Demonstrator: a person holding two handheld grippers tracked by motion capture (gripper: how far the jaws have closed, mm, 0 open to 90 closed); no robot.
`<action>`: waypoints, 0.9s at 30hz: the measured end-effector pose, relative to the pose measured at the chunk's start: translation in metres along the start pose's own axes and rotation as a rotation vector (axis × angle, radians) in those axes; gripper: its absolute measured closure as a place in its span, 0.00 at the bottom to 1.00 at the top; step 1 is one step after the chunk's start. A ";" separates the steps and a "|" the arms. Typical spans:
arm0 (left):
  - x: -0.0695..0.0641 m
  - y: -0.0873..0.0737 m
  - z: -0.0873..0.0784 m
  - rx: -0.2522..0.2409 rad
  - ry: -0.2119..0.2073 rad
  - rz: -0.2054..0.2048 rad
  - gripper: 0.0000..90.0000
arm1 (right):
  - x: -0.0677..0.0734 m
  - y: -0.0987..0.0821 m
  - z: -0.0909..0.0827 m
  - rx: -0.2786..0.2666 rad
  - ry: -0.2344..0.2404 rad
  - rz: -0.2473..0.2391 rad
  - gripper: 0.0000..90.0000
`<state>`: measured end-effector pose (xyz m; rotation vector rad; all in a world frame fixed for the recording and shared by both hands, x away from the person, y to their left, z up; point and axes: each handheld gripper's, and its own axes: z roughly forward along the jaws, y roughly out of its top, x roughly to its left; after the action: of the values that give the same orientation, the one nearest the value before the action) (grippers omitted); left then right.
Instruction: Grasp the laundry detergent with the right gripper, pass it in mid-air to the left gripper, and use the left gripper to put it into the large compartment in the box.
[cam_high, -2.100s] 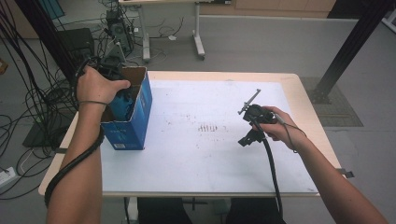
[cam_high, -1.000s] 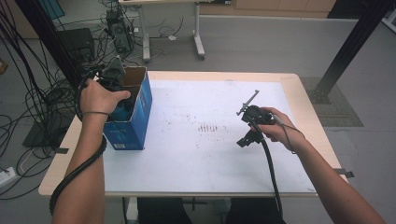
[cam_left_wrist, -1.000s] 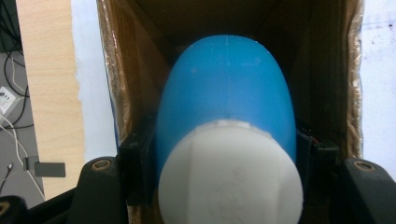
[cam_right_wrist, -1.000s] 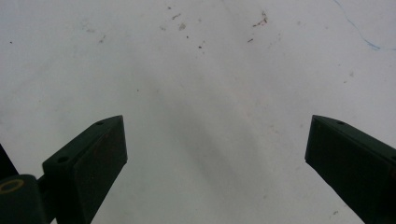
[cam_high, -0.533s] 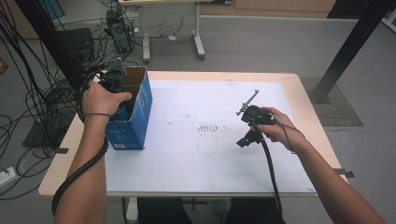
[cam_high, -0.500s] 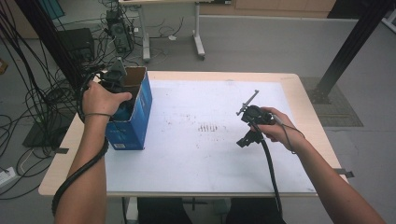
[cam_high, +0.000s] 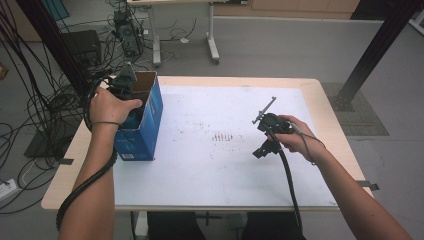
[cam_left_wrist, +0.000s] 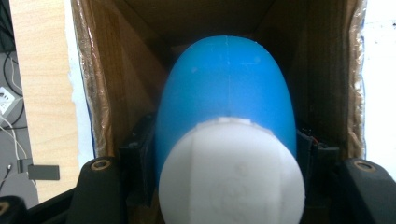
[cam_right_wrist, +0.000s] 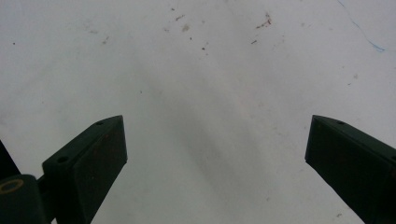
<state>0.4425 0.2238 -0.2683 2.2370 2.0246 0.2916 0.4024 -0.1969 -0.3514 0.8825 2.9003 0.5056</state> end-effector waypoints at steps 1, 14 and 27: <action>0.000 0.000 0.000 -0.001 0.000 0.000 0.41 | 0.000 0.000 0.000 0.000 0.002 0.001 0.06; 0.000 0.000 0.000 -0.003 0.000 -0.003 0.41 | -0.002 0.001 0.000 0.004 0.001 0.003 0.06; -0.001 0.001 0.001 -0.003 0.001 -0.005 0.41 | -0.003 -0.001 0.001 0.001 0.005 0.011 0.06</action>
<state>0.4431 0.2232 -0.2687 2.2302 2.0280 0.2948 0.4051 -0.1991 -0.3522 0.8984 2.9022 0.5076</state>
